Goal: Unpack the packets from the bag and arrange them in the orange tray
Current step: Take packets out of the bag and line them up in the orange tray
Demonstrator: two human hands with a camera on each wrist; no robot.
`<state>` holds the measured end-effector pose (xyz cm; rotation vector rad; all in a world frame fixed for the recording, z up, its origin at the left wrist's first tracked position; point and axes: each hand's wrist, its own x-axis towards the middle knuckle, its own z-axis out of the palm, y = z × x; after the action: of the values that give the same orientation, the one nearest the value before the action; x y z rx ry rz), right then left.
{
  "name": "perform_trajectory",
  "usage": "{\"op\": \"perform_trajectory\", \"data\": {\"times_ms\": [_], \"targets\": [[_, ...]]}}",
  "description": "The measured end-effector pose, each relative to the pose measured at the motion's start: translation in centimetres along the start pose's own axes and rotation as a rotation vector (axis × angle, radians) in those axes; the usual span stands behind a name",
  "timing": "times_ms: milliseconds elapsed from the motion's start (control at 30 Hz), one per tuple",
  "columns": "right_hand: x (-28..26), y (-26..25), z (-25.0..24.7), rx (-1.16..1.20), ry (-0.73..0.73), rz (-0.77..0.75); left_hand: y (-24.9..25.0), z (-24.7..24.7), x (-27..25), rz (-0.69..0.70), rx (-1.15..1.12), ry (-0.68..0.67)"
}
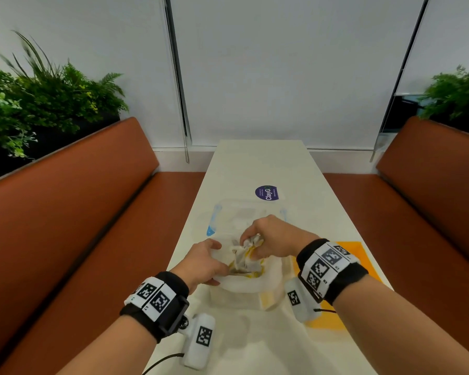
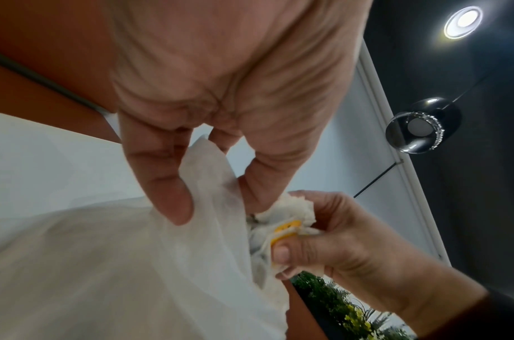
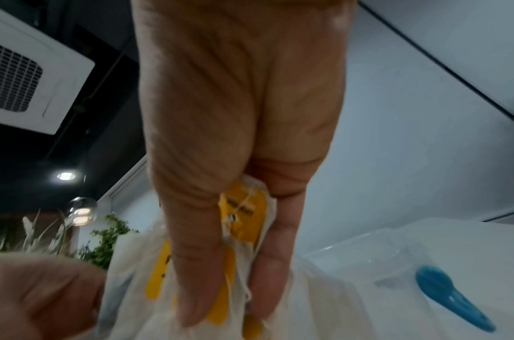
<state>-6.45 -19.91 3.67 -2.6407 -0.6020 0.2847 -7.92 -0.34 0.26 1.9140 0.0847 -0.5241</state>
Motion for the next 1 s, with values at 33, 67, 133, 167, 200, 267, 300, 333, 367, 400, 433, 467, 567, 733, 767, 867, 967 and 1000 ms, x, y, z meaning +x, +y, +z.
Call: {"op": "perform_trajectory", "data": {"times_ms": [33,67,133,167,200,267,300,333,367,400,433,467,567,733,767,867,967,1000], "targets": [[-0.1,-0.1,-0.4,0.051,0.011,0.010,0.0,0.0,0.0,0.001,0.024,-0.002],[-0.3,-0.2,-0.7,0.115,0.017,0.024,0.1,0.0,-0.1,0.001,0.045,0.002],[-0.5,-0.2,-1.3,0.219,0.031,0.042,0.2,0.1,-0.1,0.032,0.131,0.050],[-0.5,-0.1,-1.6,0.258,0.037,0.047,0.2,0.2,-0.2,0.061,0.204,0.101],[-0.6,-0.1,-1.9,0.299,0.040,0.050,0.4,0.4,-0.4,0.095,0.276,0.163],[-0.7,0.0,-2.4,0.376,0.042,0.057,0.6,0.7,-0.6,0.193,0.326,0.284],[-0.9,0.0,-2.7,0.413,0.042,0.057,0.7,0.8,-0.5,0.243,0.279,0.322],[-1.0,0.0,-3.0,0.453,0.037,0.055,1.0,0.9,-0.5,0.285,0.184,0.343],[-1.2,-0.1,-3.3,0.499,0.026,0.053,1.3,1.1,-0.4,0.313,0.040,0.335],[-1.3,-0.2,-3.6,0.546,0.006,0.051,1.7,1.3,-0.6,0.301,-0.130,0.295],[-1.5,-0.3,-3.9,0.586,-0.024,0.047,2.1,1.6,-0.9,0.256,-0.296,0.226],[-1.7,-0.5,-4.1,0.614,-0.058,0.040,2.3,2.0,-1.1,0.204,-0.437,0.148],[-2.1,-1.1,-4.3,0.660,-0.141,0.034,2.6,3.1,-1.1,0.064,-0.754,-0.158],[-2.2,-1.4,-3.9,0.545,-0.171,0.110,3.3,5.0,-1.7,-0.018,-0.945,-0.411],[-2.2,-1.4,-3.8,0.546,-0.152,0.152,3.4,5.3,-1.9,-0.009,-0.961,-0.415],[-2.2,-1.4,-3.5,0.540,-0.072,0.260,3.4,5.7,-1.8,-0.001,-1.017,-0.382],[-2.3,-1.3,-3.2,0.410,0.030,0.269,3.3,6.1,-1.4,-0.014,-1.015,-0.381],[-2.3,-1.1,-3.1,0.328,0.081,0.265,3.3,6.2,-1.3,-0.029,-1.037,-0.379]]}}
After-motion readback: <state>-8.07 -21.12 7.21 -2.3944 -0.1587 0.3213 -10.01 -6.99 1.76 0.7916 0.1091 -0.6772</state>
